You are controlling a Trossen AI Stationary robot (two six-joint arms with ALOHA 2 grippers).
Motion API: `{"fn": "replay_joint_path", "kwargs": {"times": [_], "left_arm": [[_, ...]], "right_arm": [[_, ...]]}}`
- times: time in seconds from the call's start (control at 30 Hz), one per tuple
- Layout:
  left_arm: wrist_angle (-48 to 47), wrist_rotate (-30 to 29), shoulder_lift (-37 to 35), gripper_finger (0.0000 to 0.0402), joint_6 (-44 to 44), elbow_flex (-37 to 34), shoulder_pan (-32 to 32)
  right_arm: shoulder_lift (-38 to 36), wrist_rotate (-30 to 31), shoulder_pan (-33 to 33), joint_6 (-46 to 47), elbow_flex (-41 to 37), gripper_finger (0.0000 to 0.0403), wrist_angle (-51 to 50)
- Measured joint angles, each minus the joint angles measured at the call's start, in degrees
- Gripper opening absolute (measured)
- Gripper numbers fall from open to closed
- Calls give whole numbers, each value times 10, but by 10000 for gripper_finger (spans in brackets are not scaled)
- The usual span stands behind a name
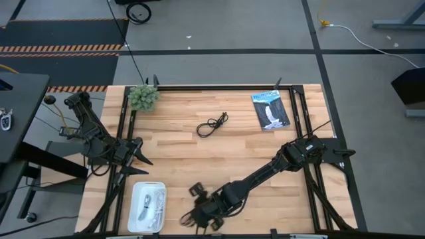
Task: Pick and place USB-C Cables
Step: Put the bottom black charger cable into the white bin
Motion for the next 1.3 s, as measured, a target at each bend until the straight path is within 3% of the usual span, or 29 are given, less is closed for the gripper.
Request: {"fn": "replay_joint_path", "kwargs": {"times": [0.17, 0.47, 0.77, 1.07, 1.3], "left_arm": [[0, 0, 0, 172, 0, 0, 0], [-3, 0, 0, 172, 0, 0, 0], [-3, 0, 0, 172, 1, 0, 0], [-3, 0, 0, 172, 2, 0, 0], [-3, -1, 0, 172, 2, 0, 0]], "right_arm": [[-1, -12, -11, -56, -18, 75, 195], [0, -42, -42, -141, -142, 75, 571], [0, -124, -72, -146, -226, 75, 827], [0, -128, -65, -148, -157, 75, 867], [0, -151, -67, -145, -115, 75, 816]]}}
